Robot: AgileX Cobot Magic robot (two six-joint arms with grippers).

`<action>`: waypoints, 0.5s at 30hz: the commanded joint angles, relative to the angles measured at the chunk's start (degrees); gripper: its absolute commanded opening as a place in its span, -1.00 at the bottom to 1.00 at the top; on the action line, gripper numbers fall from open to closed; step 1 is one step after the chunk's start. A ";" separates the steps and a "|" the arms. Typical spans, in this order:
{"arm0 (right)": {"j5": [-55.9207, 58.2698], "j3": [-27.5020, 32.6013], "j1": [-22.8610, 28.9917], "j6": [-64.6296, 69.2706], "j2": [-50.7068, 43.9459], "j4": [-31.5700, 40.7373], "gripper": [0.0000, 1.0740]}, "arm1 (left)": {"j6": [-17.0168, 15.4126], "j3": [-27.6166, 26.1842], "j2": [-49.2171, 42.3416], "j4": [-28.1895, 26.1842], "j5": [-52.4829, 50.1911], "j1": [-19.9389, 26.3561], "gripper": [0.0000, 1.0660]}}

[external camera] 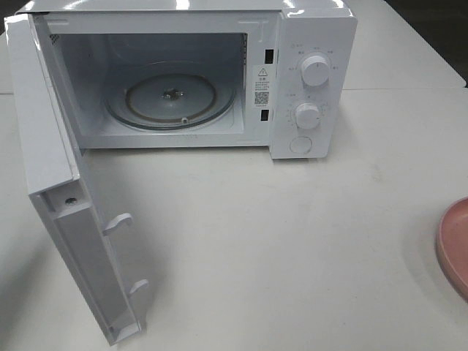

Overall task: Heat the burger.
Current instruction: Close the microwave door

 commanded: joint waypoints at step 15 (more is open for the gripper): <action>-0.17 0.17 -0.23 -0.34 -1.55 -0.17 0.40 | -0.34 -4.53 18.68 -6.42 -16.56 -13.46 -1.00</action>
